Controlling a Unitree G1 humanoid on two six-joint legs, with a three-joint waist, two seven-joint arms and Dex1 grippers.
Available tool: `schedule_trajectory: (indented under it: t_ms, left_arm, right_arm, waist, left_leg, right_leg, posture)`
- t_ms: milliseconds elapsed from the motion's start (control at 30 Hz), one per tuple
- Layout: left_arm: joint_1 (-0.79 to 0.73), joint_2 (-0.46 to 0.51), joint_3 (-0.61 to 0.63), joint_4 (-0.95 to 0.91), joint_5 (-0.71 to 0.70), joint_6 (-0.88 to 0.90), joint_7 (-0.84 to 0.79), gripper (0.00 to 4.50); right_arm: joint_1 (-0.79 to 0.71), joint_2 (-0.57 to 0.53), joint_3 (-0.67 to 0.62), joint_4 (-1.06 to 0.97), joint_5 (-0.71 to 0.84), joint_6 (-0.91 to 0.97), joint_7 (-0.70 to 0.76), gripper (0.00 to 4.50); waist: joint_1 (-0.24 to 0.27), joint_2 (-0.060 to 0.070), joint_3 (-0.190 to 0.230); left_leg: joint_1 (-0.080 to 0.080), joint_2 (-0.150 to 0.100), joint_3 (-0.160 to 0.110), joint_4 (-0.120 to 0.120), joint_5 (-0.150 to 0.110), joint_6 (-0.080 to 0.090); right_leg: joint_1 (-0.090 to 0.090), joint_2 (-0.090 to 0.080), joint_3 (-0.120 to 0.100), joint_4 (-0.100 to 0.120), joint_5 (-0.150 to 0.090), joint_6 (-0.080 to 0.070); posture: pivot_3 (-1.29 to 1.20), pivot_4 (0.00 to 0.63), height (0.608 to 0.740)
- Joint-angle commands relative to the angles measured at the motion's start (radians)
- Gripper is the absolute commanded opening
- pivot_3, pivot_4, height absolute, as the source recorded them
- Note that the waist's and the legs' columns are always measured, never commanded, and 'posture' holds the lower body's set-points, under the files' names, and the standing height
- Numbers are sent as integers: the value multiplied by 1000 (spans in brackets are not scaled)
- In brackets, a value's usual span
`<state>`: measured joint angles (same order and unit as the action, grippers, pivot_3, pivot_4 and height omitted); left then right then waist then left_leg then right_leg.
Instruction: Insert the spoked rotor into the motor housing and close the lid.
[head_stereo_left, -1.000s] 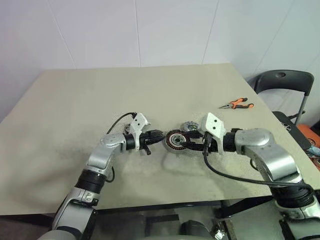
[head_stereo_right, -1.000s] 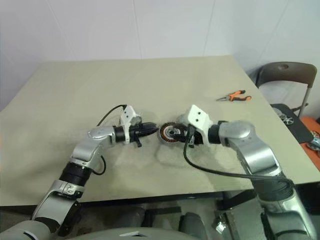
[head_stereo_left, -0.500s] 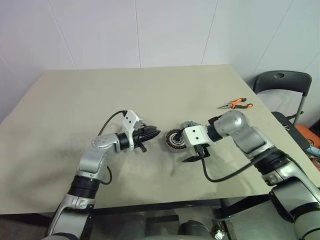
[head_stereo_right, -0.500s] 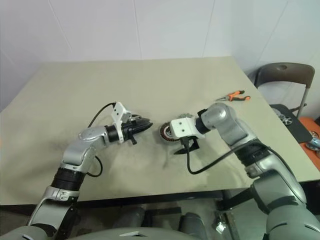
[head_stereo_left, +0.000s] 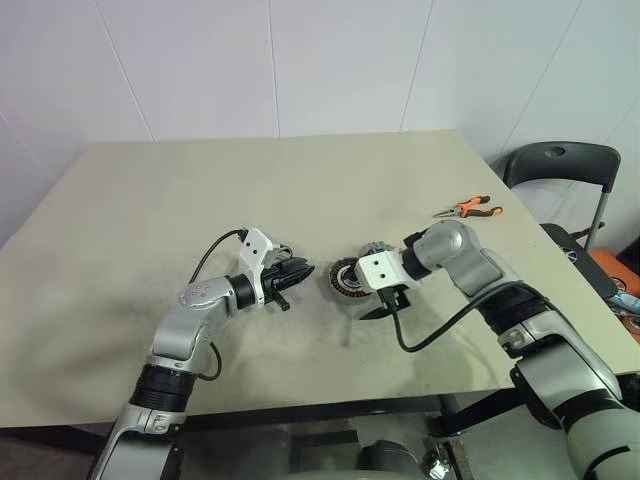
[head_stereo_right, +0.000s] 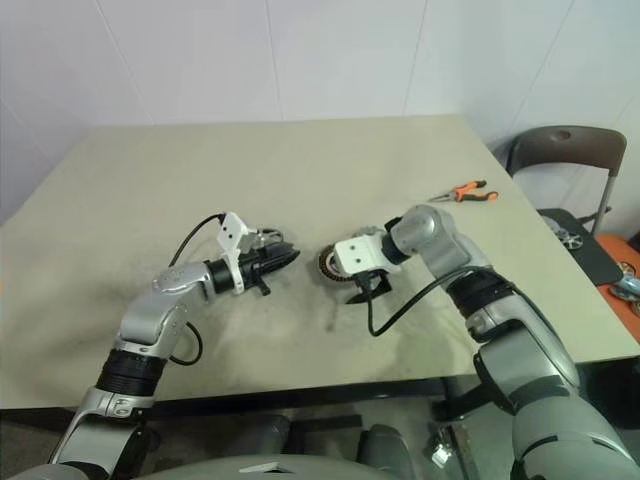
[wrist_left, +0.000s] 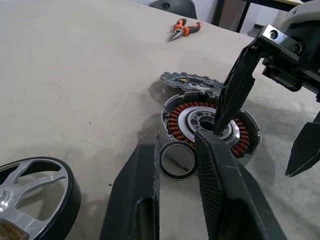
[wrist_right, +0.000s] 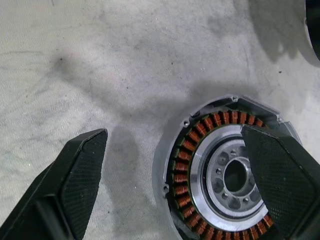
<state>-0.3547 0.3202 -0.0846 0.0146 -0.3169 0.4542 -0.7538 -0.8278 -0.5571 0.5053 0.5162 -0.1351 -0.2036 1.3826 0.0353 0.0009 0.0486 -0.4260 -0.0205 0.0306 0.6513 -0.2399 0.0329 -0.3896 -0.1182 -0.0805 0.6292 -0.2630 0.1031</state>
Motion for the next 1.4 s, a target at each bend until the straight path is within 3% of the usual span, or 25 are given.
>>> schedule_trajectory:
  t_ms: [33, 267, 367, 433, 700, 800, 933, 1033, 1133, 1200, 1400]
  left_arm:
    - [-15, -5, 5, -26, -9, -7, 6, 696]
    - [-16, -9, -2, -21, -6, -7, 7, 696]
    - [-17, -10, -4, -21, -6, -6, 8, 696]
    - [-17, -9, -4, -22, -6, -5, 9, 696]
    - [-9, -7, -5, -25, -6, -5, 14, 696]
    - [-9, -10, -6, -26, -6, -5, 18, 696]
    - [-7, -12, -8, -28, -6, -5, 22, 696]
    - [-6, -13, -10, -27, -6, -7, 23, 696]
    - [-9, -14, -12, -23, -4, -9, 25, 696]
    - [-10, -14, -12, -23, -4, -8, 25, 696]
    - [-16, -15, -11, -16, -2, -12, 31, 696]
  right_arm:
    - [-17, 1, -28, -31, 13, 8, 13, 4473]
    - [15, -16, -13, -88, -7, 1, 30, 4473]
    - [10, -4, -7, -28, -43, -24, -11, 3885]
    - [4, 4, -12, -14, -50, -25, -24, 3208]
    - [-14, 27, -14, 34, -68, -42, -51, 3208]
    - [-1, 19, -15, 13, -51, -41, -21, 2636]
    - [-6, 25, -16, 28, -71, -52, -52, 1336]
    - [-12, 30, -13, 39, -77, -59, -62, 1336]
    - [-14, 34, -12, 47, -86, -74, -75, 832]
    - [-17, 36, -11, 56, -100, -86, -94, 243]
    - [-10, 34, -16, 34, -93, -83, -70, 114]
  waist:
    - [0, 0, 0]
    - [0, 0, 0]
    - [1, 0, 0]
    - [-1, 0, 0]
    - [-12, 0, 0]
    - [-22, 0, 0]
    - [-26, 0, 0]
    - [-26, 0, 0]
    - [-26, 0, 0]
    - [-26, 0, 0]
    - [-28, 0, 0]
  left_leg:
    - [0, 0, 0, 0, 0, 0]
    - [0, 0, 0, 0, 0, 0]
    - [0, 0, 0, 1, 0, 0]
    - [0, 0, 0, 2, 0, 0]
    - [1, 0, 0, 2, 1, -1]
    - [1, 0, 0, 2, 1, -1]
    - [2, 0, 0, 2, 1, -1]
    - [2, 0, 0, 2, 1, -1]
    - [4, 0, 0, 2, 1, -1]
    - [6, 0, 0, 2, 2, -1]
    - [10, 0, 0, 1, 2, -1]
  right_leg:
    - [0, 0, 0, 0, 0, 0]
    - [0, 0, 0, 1, 0, 0]
    - [0, 0, 0, 1, 0, 0]
    - [0, 0, 0, 1, 0, -1]
    - [1, 1, 1, 2, 1, -1]
    - [1, 1, 1, 2, 1, -1]
    - [1, 1, 1, 3, 1, -1]
    - [2, 1, 1, 3, 1, -1]
    - [3, 1, 2, 4, 1, -1]
    - [4, 1, 2, 4, 1, -1]
    - [6, 3, 6, 4, 2, -3]
  posture:
    - [0, 0, 740]
    - [0, 0, 740]
    - [0, 0, 740]
    - [0, 0, 740]
    - [0, 0, 740]
    - [0, 0, 740]
    - [0, 0, 740]
    - [0, 0, 740]
    - [0, 0, 740]
    - [0, 0, 740]
    - [0, 0, 740]
